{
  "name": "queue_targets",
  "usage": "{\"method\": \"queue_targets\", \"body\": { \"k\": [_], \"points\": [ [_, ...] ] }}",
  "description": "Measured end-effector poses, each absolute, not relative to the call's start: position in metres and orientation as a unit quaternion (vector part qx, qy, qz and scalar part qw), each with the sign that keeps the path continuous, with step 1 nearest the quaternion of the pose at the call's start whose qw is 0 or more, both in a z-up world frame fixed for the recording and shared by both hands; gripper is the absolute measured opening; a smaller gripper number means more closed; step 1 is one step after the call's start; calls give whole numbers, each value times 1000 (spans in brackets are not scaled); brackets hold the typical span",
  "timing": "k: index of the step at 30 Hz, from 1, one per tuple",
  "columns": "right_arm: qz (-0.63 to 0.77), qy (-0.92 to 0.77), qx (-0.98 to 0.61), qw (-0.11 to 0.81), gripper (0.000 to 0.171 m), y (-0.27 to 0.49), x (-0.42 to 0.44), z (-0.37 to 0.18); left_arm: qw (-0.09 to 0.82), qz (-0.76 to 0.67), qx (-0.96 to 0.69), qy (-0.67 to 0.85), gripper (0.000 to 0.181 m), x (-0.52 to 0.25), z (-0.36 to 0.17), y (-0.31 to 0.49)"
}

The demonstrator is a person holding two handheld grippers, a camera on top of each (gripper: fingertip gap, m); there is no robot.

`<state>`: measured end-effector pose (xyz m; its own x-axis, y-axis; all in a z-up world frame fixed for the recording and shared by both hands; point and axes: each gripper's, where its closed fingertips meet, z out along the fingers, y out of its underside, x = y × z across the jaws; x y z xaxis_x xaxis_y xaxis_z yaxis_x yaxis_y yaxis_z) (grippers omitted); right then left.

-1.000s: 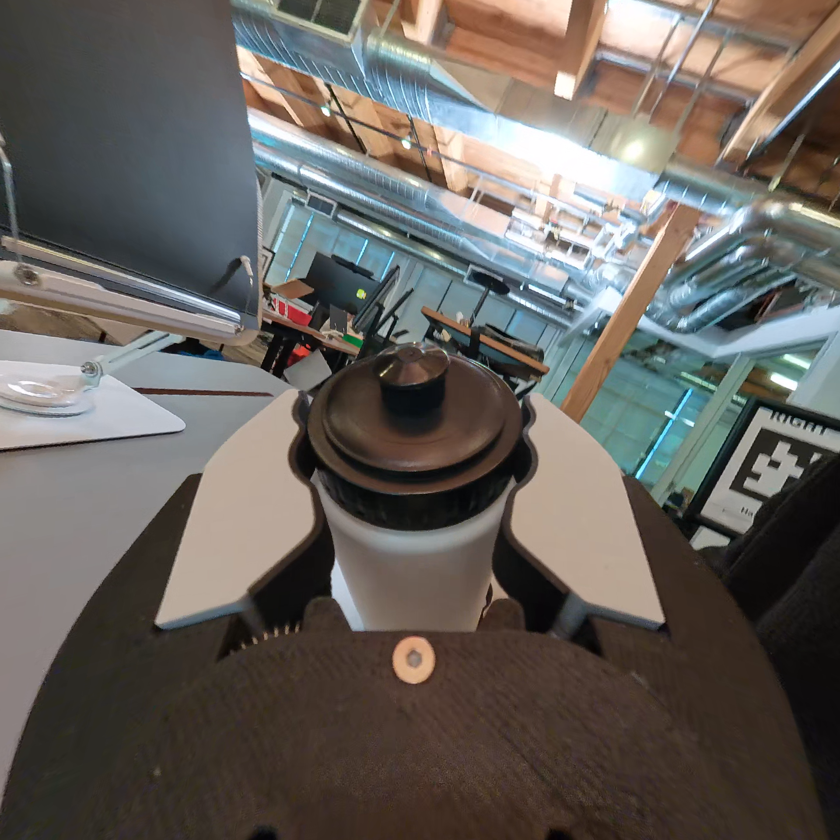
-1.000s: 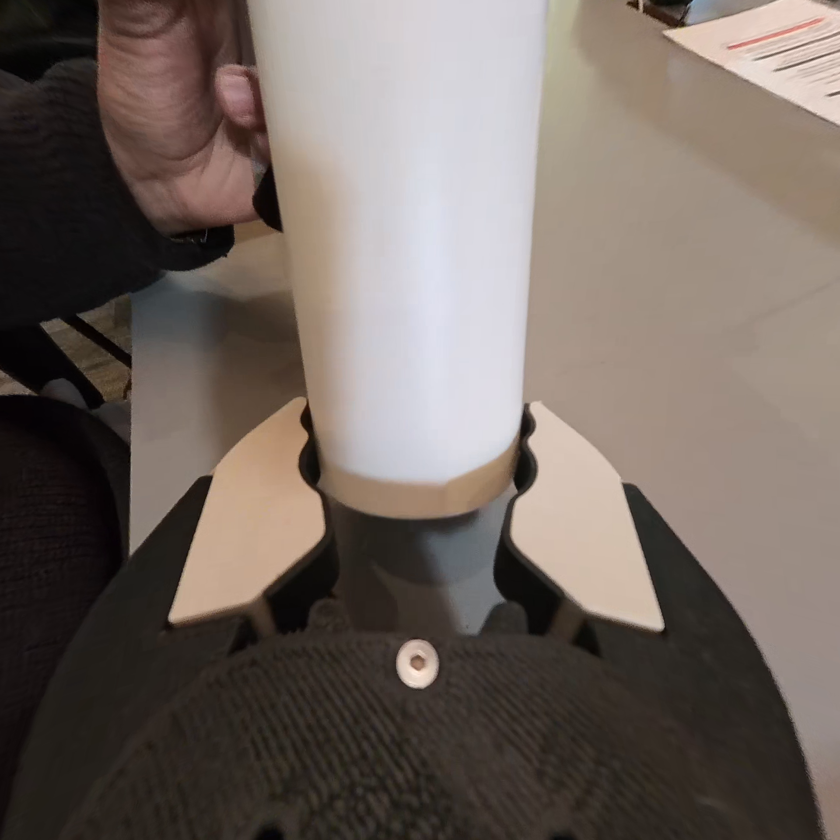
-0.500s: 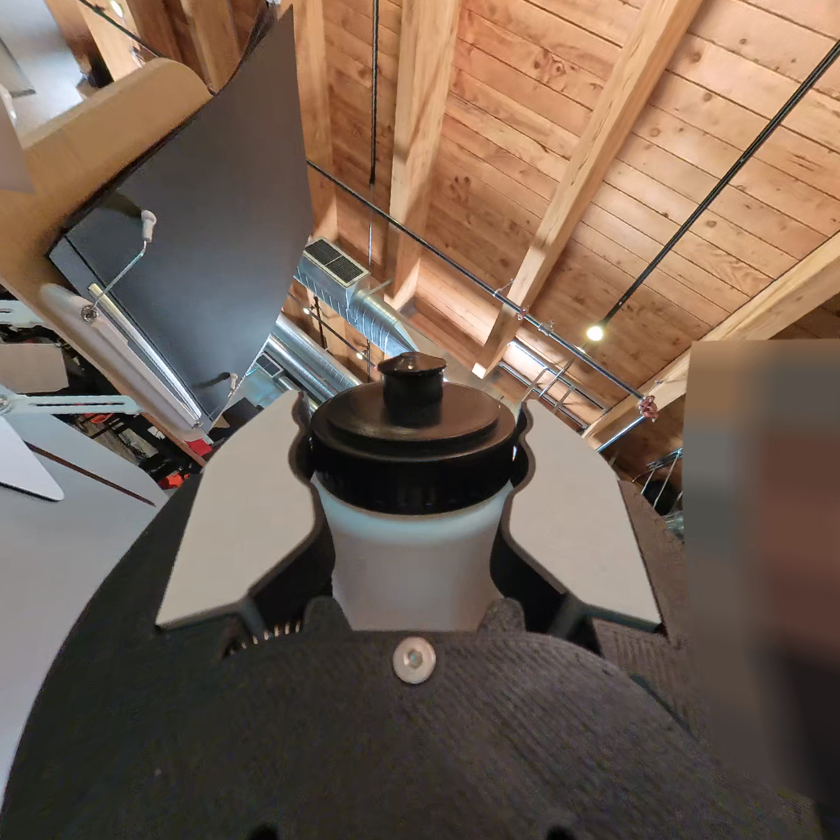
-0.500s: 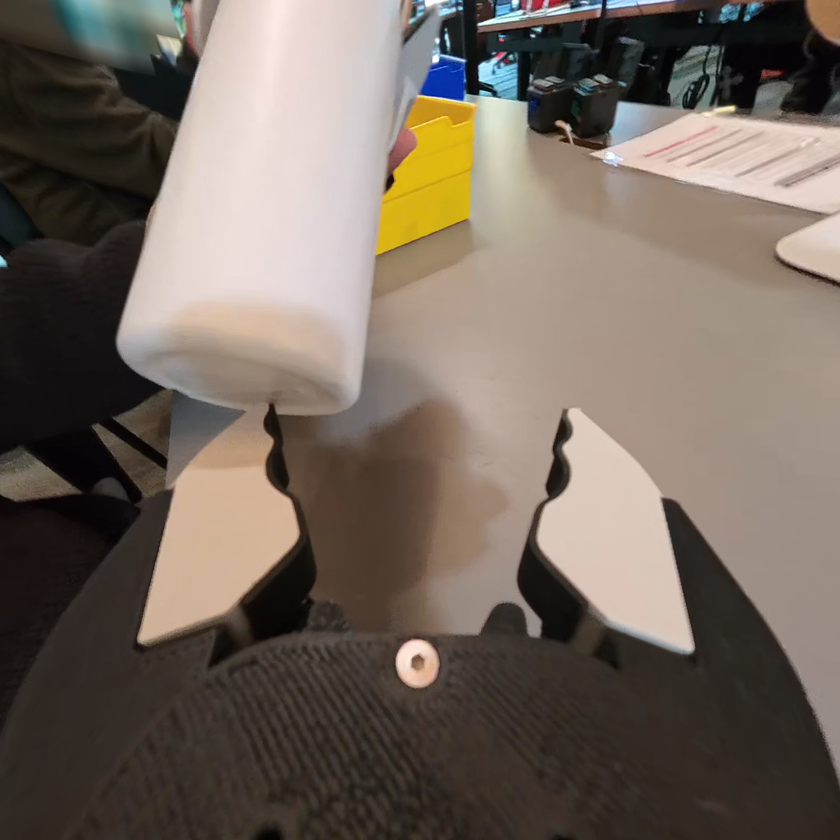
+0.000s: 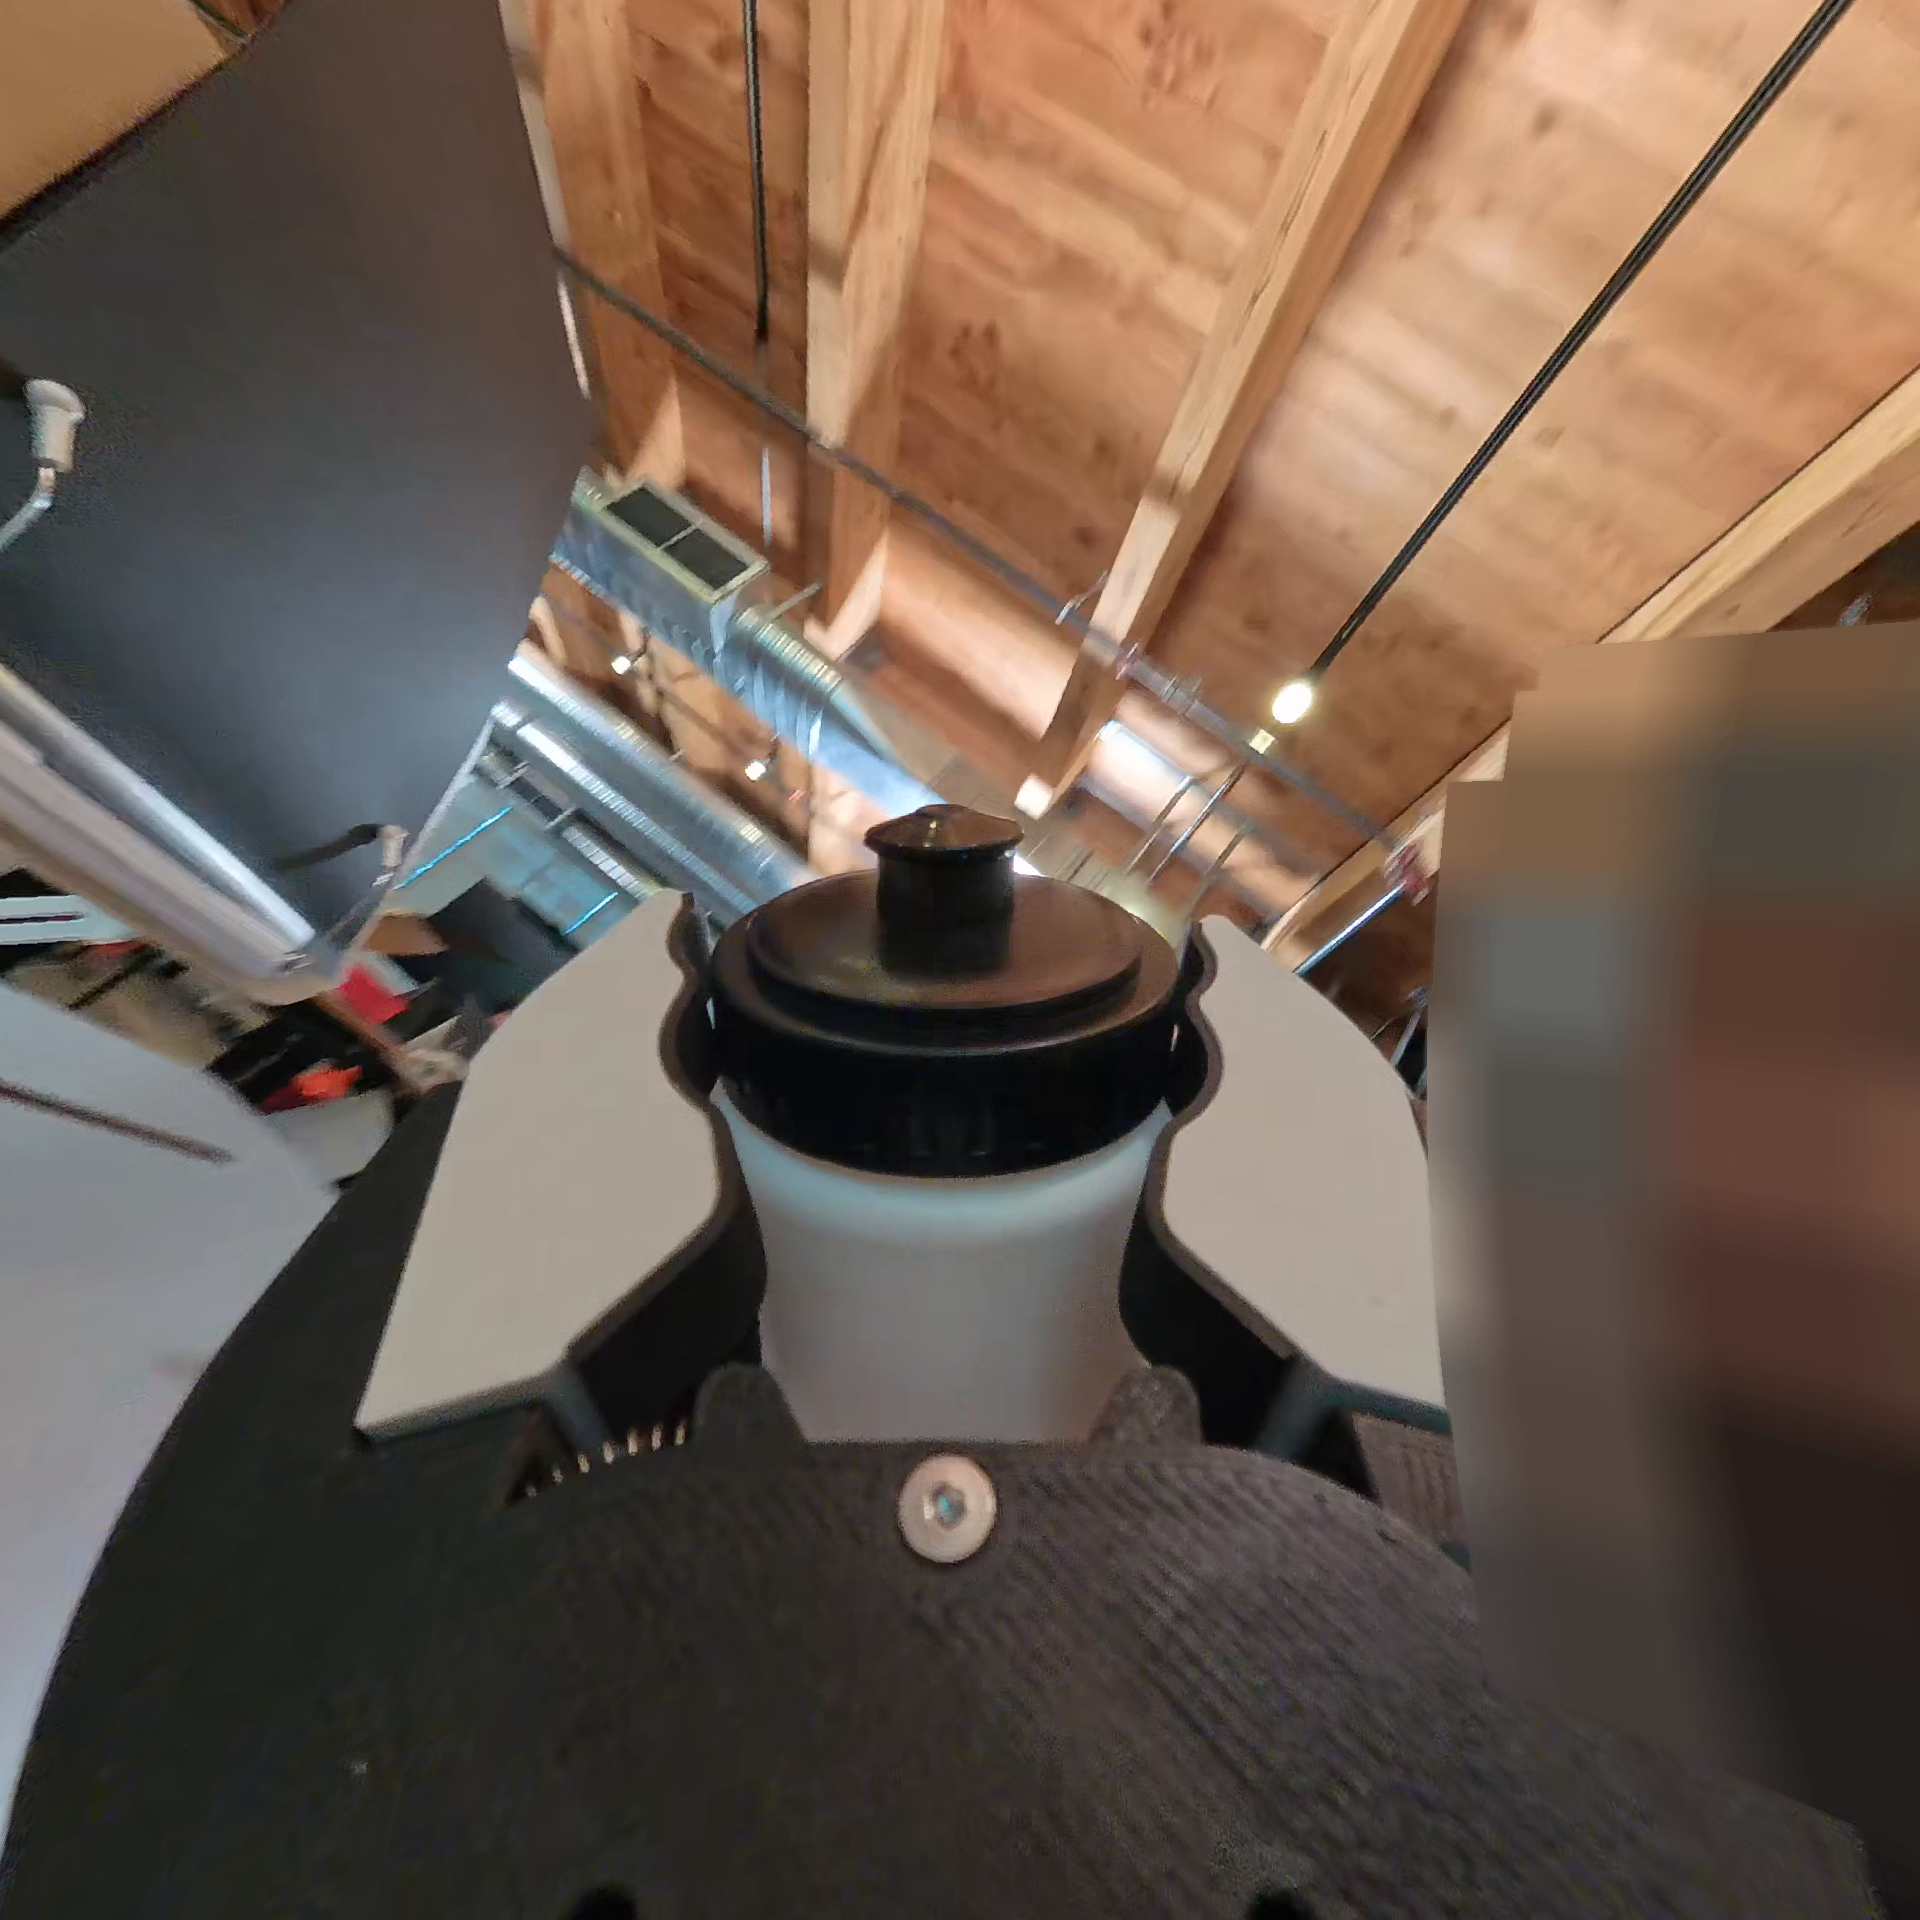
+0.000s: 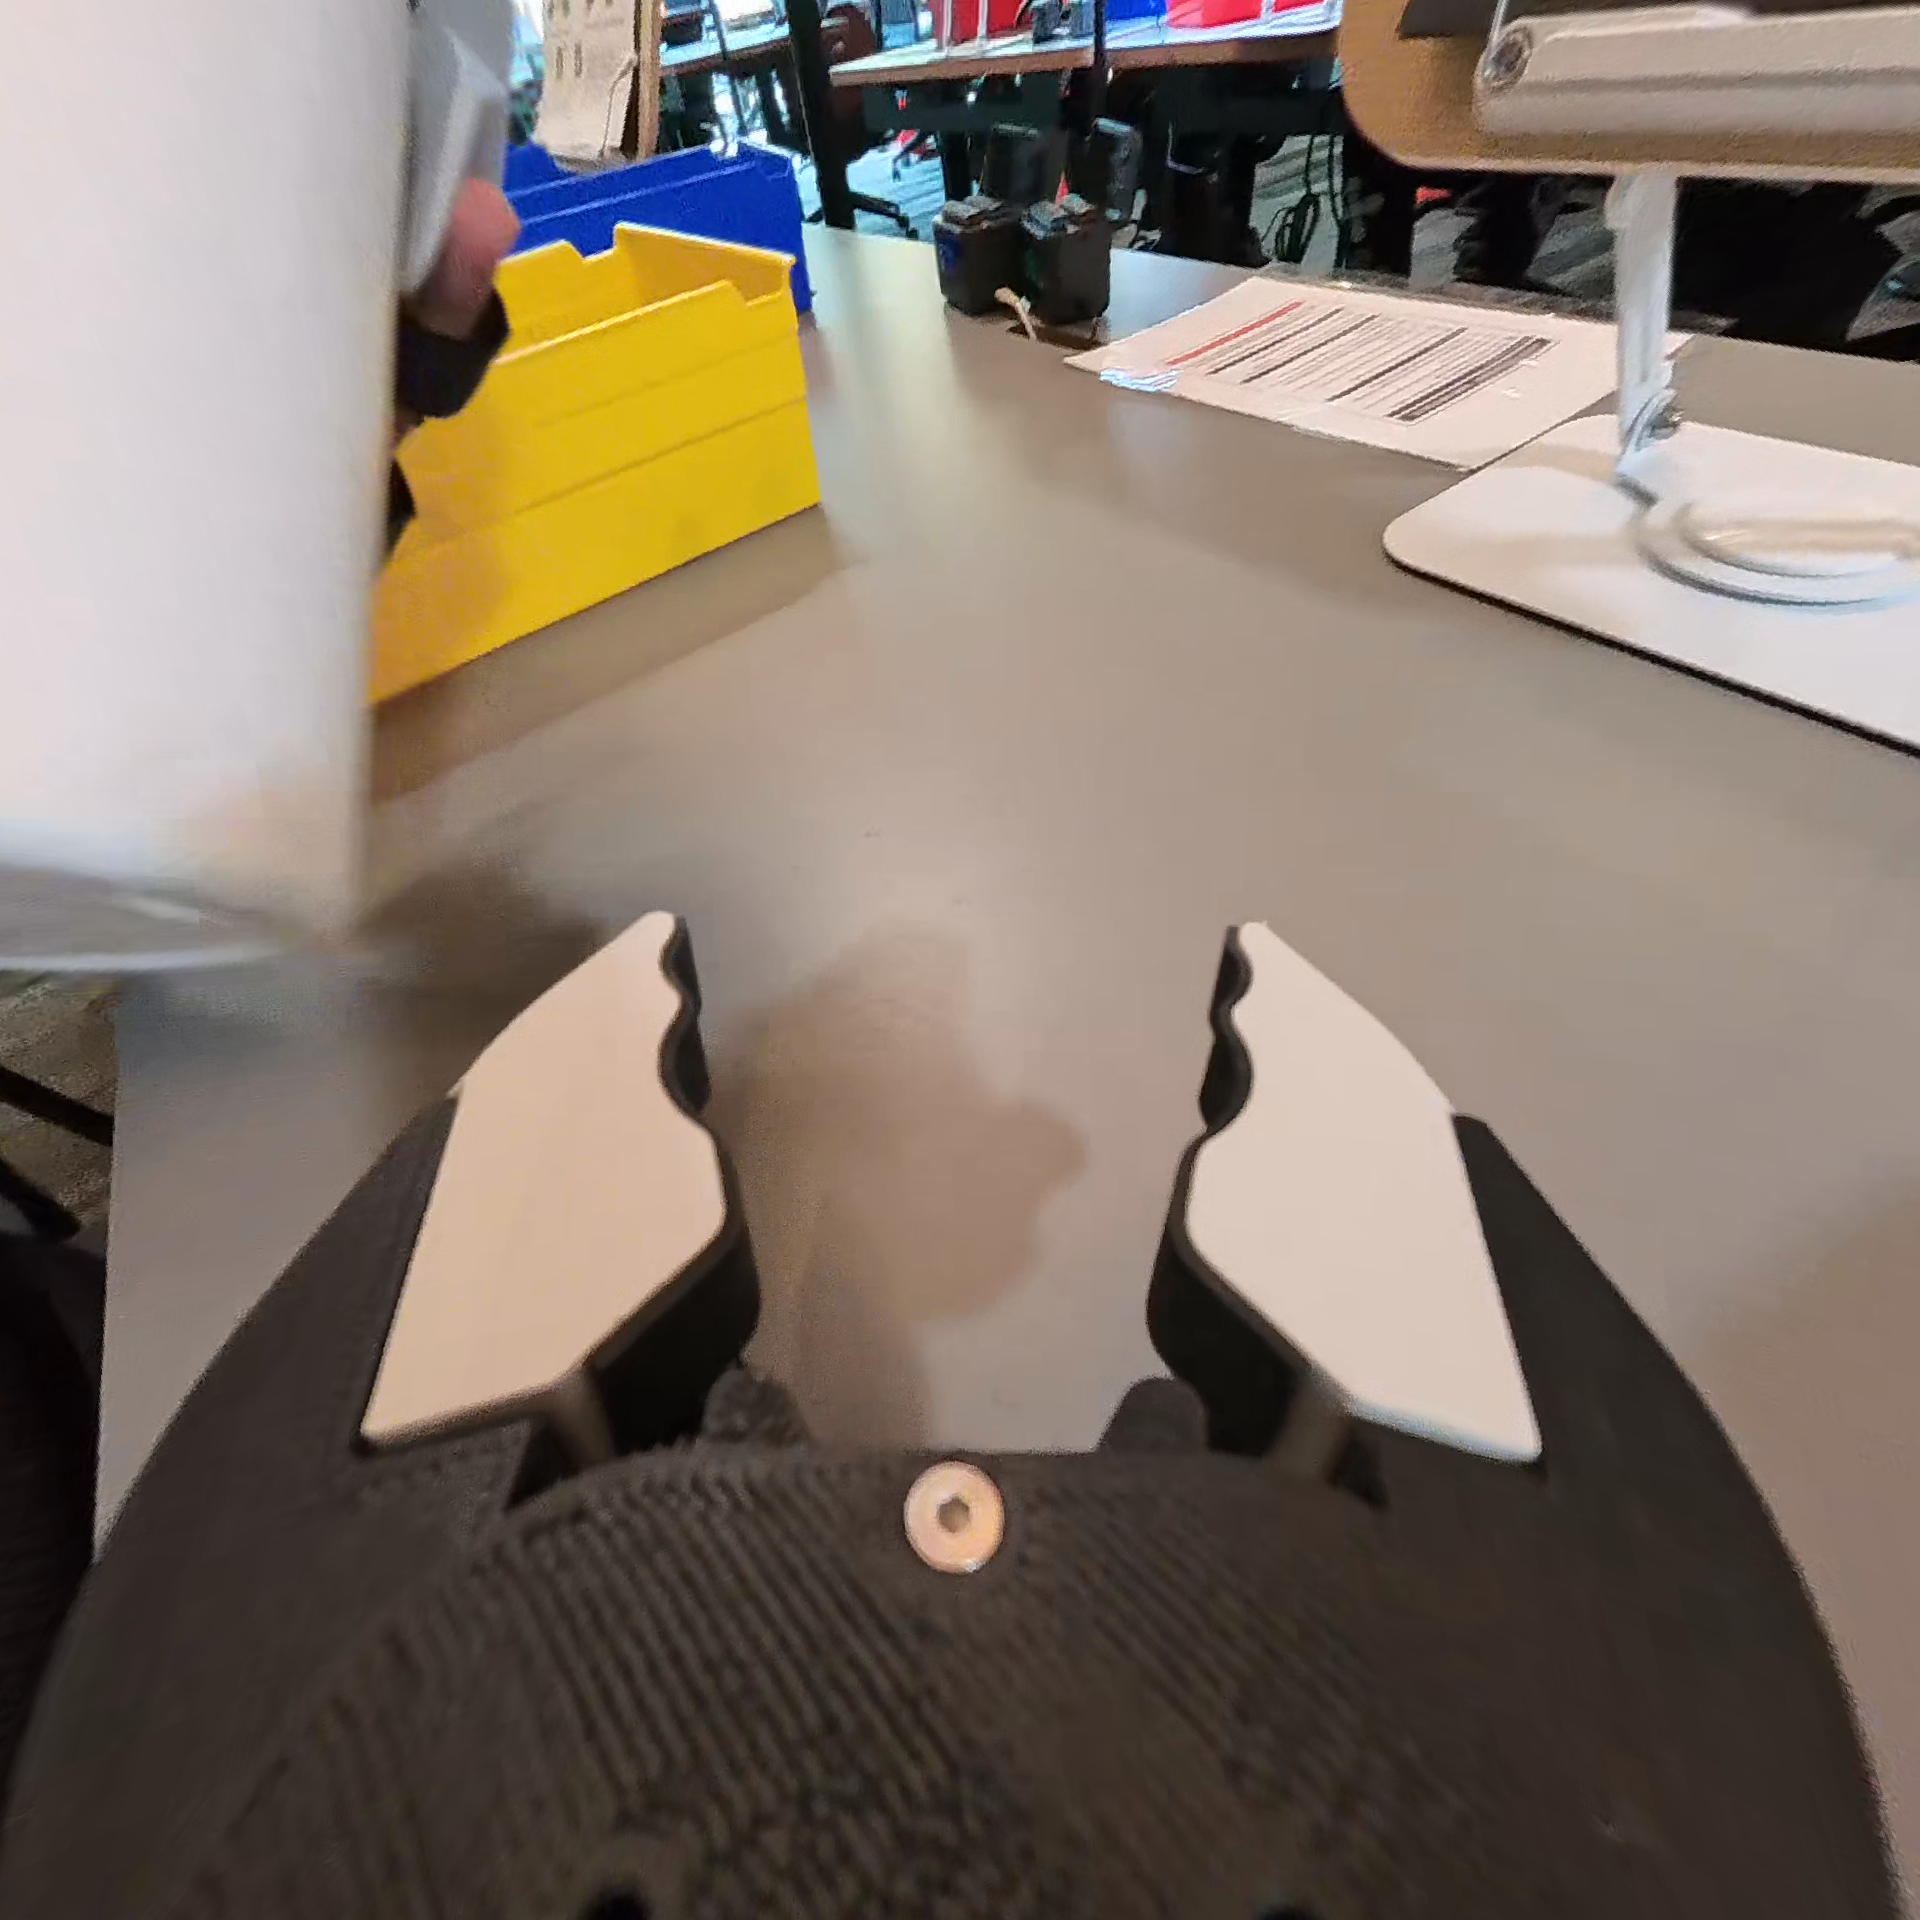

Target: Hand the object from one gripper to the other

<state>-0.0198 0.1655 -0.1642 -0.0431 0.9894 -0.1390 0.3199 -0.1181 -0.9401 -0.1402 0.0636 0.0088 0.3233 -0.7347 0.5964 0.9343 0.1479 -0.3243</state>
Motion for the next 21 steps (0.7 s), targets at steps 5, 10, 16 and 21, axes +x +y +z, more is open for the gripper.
{"method": "queue_targets", "body": {
  "k": [5,10,16,21],
  "points": [
    [457,-596,-496,437,108,125,-33,-140,732,-611,-224,-201,87,-147,39,54],
    [541,-524,-349,557,131,61,-26,-63,716,-626,-199,-238,86,-133,35,60],
    [576,-436,-279,633,134,49,10,-2,638,-689,-196,-283,87,-89,-5,80],
    [584,-411,-267,647,130,58,31,15,561,-746,-192,-304,88,-58,-37,97]
  ]
}}
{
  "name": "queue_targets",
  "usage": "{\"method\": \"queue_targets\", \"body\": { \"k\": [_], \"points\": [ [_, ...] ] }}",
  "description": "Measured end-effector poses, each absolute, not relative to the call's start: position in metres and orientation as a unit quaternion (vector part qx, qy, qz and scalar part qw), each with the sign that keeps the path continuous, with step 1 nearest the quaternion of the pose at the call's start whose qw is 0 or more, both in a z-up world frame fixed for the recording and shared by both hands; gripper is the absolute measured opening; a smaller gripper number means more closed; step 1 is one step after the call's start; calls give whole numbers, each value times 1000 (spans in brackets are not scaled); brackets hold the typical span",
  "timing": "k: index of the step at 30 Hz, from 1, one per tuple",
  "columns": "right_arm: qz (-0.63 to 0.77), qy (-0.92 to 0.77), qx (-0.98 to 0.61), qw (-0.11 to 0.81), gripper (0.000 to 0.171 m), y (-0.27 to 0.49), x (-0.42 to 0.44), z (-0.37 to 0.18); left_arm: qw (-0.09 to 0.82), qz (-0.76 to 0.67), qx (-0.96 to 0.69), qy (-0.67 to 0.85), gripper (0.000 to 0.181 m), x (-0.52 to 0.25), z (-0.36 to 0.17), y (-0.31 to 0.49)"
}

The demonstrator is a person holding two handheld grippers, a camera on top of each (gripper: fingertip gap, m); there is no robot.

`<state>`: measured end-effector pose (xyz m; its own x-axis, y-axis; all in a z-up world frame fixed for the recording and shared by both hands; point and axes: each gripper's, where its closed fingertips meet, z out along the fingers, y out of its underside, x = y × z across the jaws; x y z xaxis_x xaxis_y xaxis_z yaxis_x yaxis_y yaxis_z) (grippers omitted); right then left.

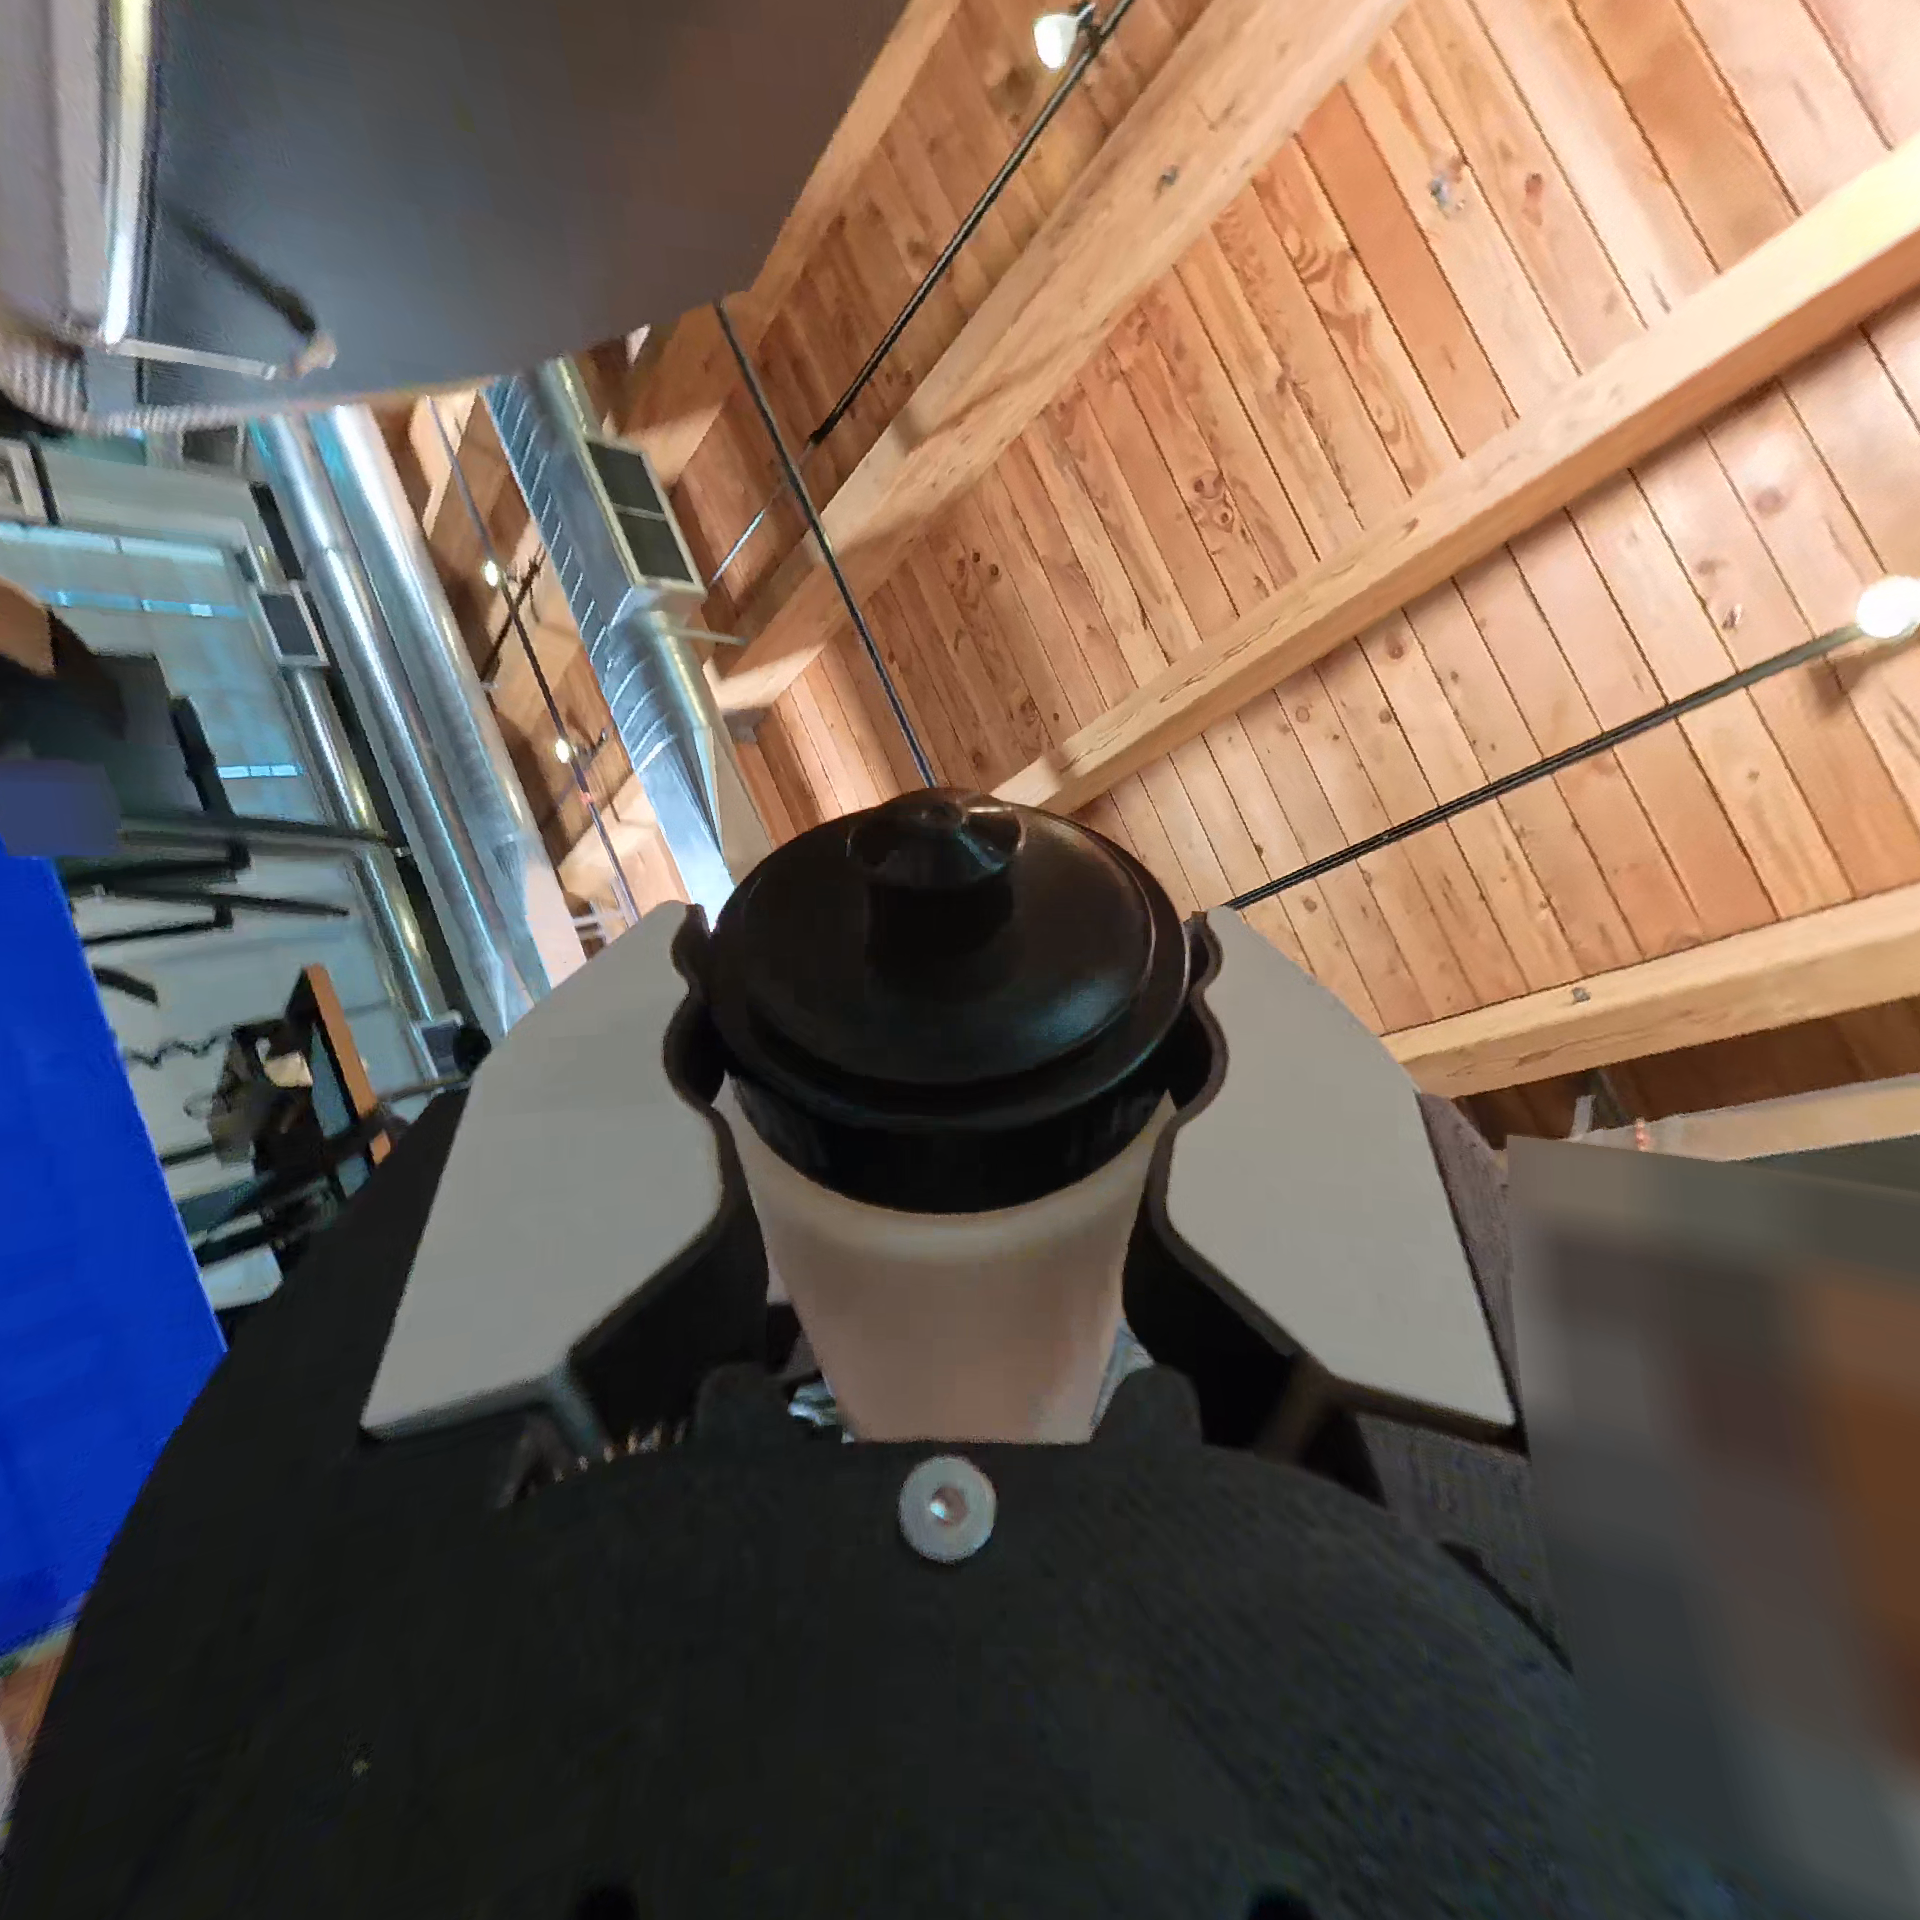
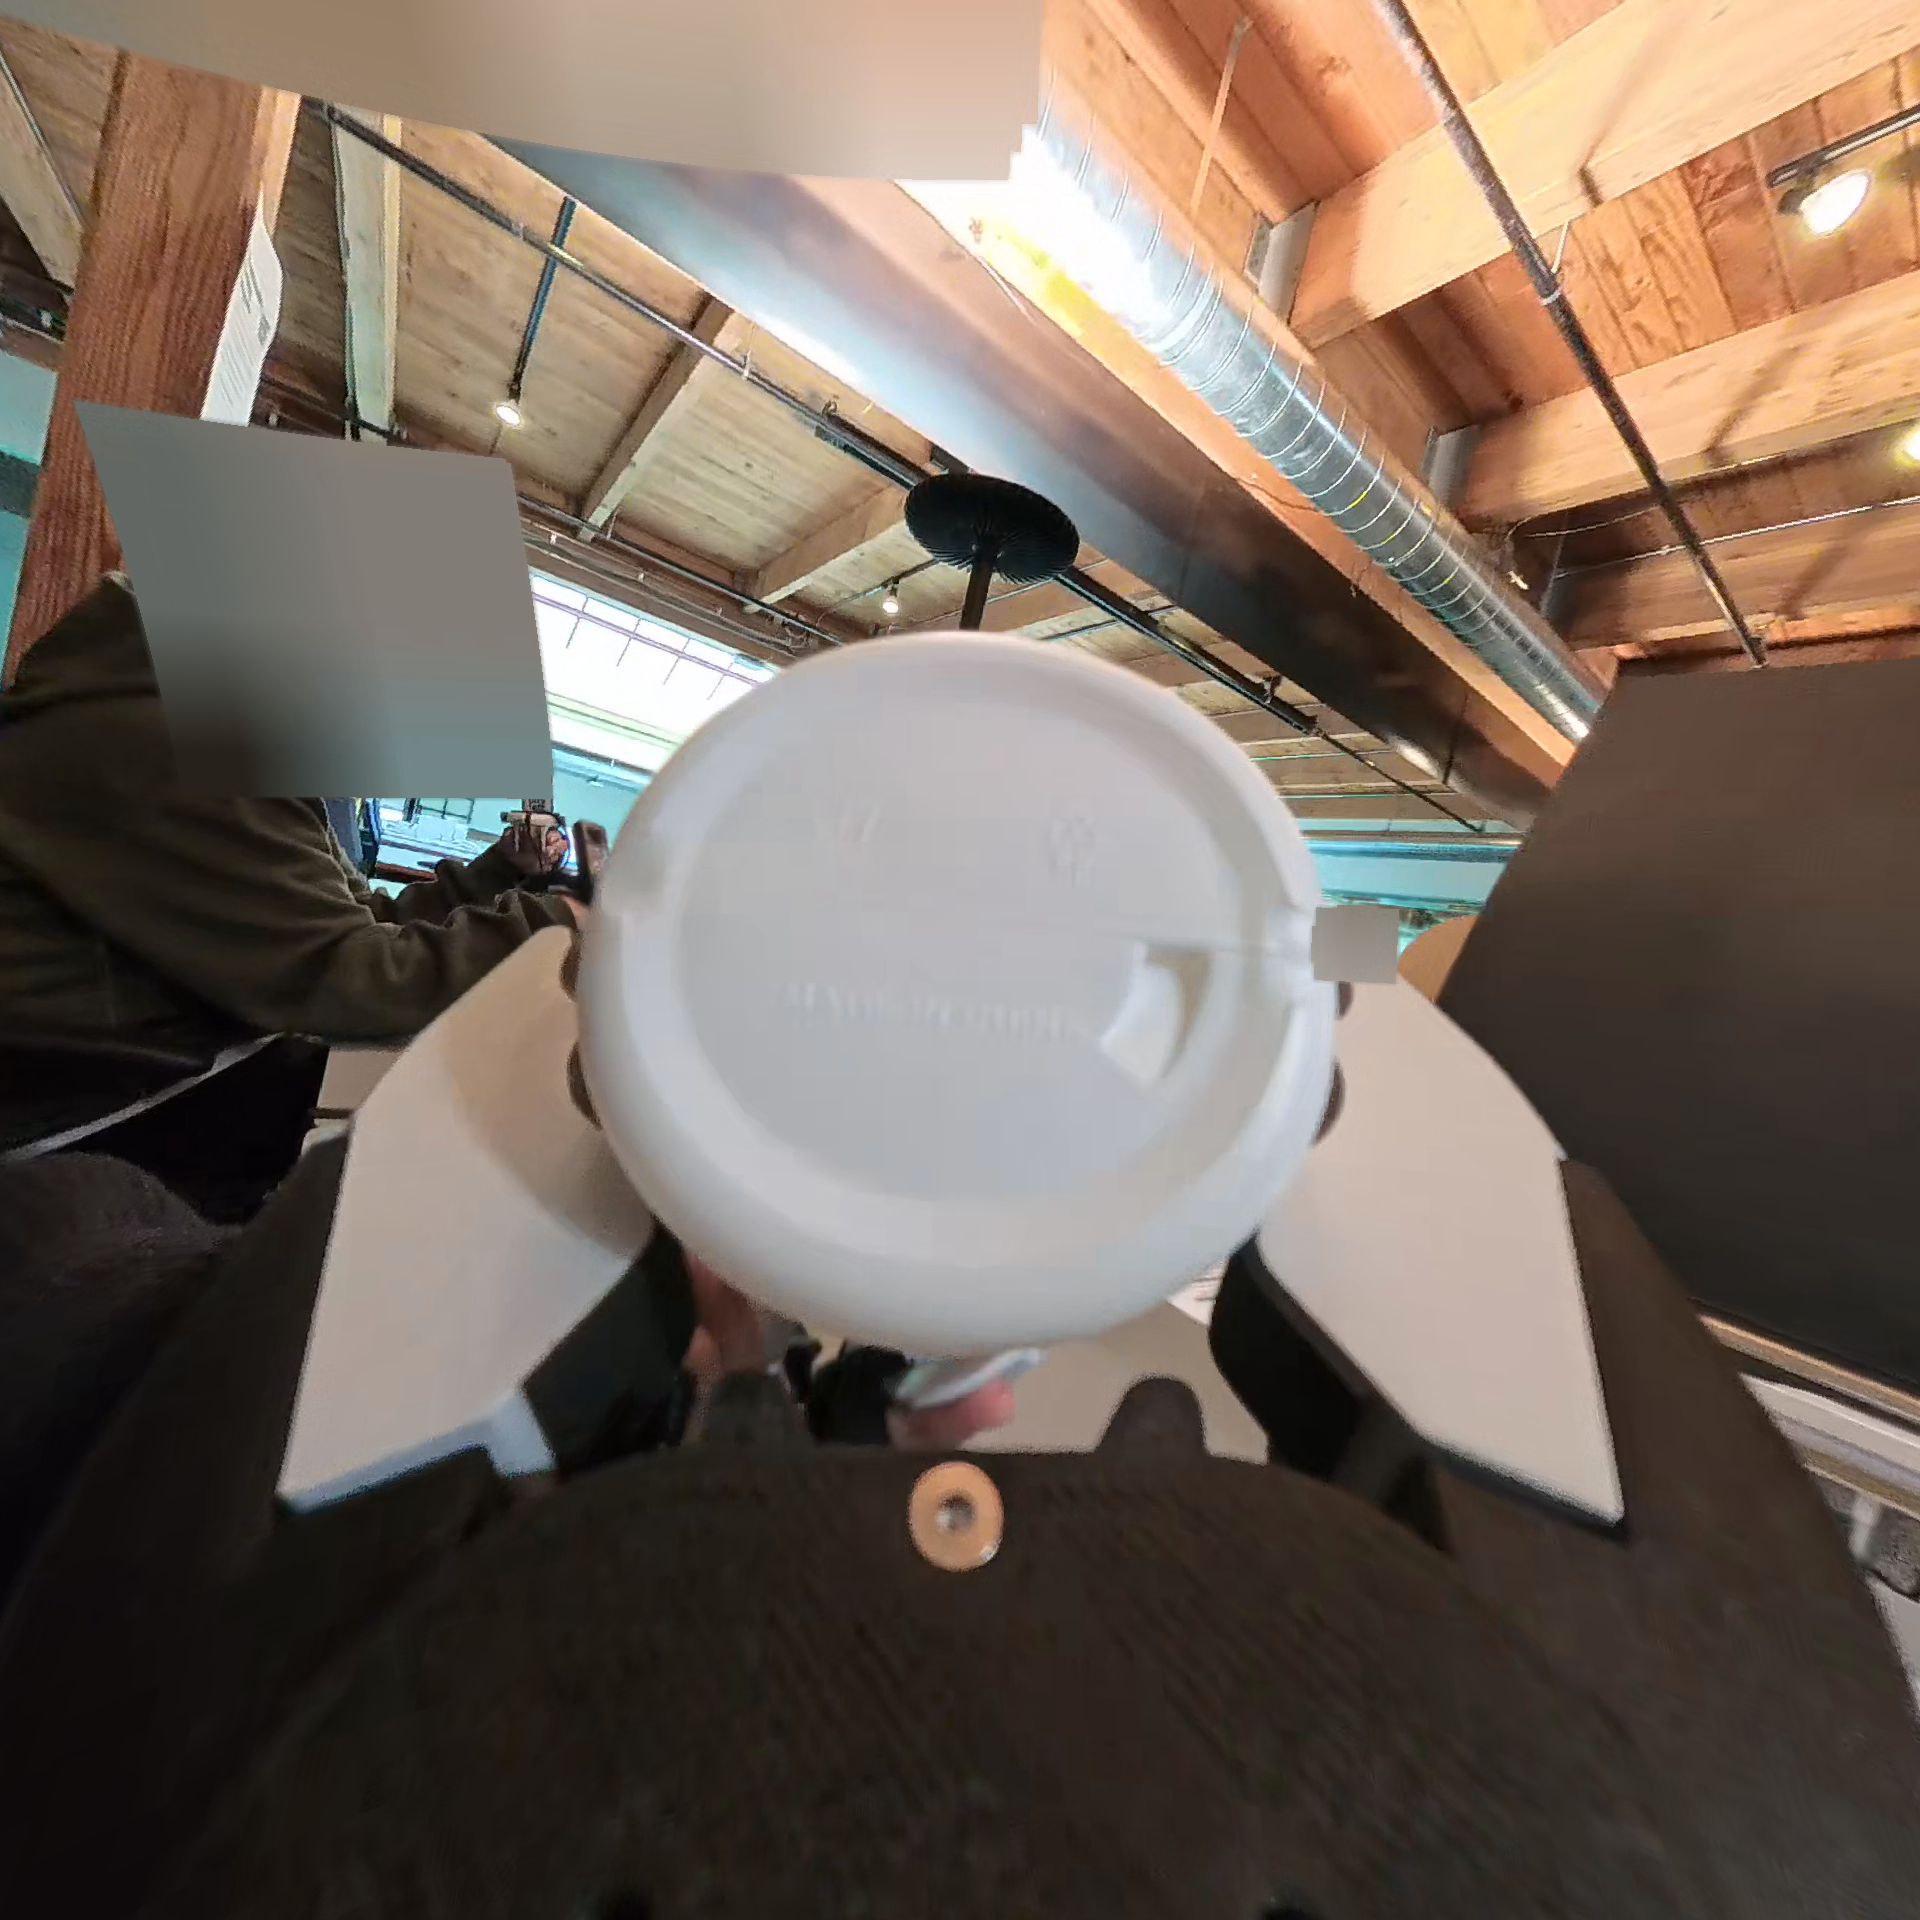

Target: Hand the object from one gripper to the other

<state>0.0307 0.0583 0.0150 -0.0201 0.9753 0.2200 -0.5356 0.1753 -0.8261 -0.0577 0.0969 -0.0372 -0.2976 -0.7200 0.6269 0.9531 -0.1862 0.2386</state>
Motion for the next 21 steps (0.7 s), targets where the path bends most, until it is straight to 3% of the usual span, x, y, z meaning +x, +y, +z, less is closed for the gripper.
{"method": "queue_targets", "body": {
  "k": [5,7,21],
  "points": [
    [584,-416,-266,643,125,64,35,15,499,-787,-186,-312,88,-37,-59,106],
    [583,-431,-281,628,101,66,34,11,478,-802,-182,-309,88,-31,-66,108],
    [559,-448,-312,624,100,73,32,12,440,-812,-233,-305,87,-16,-85,119]
  ]
}}
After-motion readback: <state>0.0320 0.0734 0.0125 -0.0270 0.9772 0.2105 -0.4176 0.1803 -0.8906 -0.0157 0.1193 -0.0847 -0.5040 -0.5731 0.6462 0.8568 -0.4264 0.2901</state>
